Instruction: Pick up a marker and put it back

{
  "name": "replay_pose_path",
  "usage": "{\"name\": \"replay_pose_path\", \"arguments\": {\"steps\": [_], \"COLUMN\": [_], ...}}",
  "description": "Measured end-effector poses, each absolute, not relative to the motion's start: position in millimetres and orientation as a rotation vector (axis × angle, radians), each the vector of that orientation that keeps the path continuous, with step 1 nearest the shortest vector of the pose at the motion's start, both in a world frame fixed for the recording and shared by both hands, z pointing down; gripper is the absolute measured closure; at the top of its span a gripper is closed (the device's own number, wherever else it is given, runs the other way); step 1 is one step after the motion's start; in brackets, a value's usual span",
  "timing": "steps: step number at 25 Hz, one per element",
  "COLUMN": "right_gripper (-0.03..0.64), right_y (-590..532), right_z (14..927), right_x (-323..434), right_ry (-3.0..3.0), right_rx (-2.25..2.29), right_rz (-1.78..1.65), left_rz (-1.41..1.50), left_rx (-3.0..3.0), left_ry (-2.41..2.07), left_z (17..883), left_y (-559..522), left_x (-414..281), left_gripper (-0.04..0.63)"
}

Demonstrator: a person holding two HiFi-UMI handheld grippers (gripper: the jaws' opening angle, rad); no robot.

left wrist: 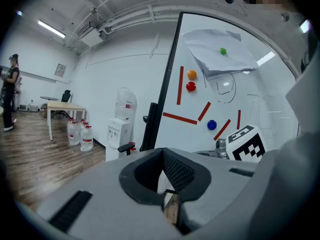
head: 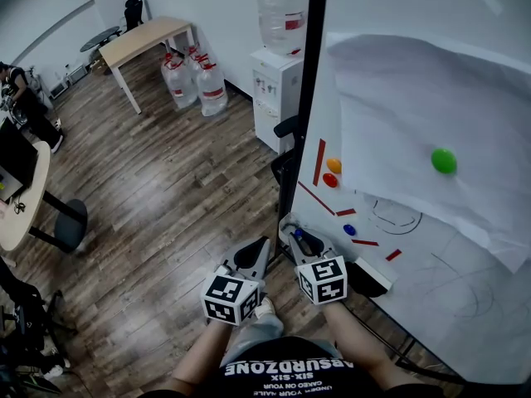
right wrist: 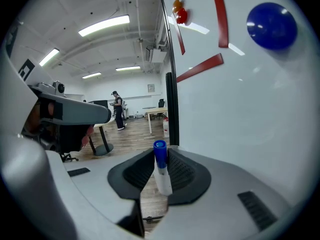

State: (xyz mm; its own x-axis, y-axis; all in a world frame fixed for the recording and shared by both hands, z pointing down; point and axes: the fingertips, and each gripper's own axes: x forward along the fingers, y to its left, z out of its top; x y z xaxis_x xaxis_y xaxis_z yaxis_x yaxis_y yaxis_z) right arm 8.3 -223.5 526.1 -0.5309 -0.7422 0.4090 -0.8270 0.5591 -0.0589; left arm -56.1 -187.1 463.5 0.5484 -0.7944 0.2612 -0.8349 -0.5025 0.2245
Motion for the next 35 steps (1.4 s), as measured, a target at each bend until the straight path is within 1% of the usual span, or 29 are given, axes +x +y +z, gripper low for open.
{"name": "replay_pose_path", "arguments": {"steps": [35], "right_gripper": [0.551], "right_y": [-227], "right_z": [512], "right_x": [6], "right_ry": [-2.464], "right_rx": [1.324], "right_rz": [0.306], "left_rz": [0.169], "left_rx": [2.451], "left_ry": [-1.366], "left_z": [461], "left_y": [-184], "left_x": [-64], "left_gripper": [0.588]}}
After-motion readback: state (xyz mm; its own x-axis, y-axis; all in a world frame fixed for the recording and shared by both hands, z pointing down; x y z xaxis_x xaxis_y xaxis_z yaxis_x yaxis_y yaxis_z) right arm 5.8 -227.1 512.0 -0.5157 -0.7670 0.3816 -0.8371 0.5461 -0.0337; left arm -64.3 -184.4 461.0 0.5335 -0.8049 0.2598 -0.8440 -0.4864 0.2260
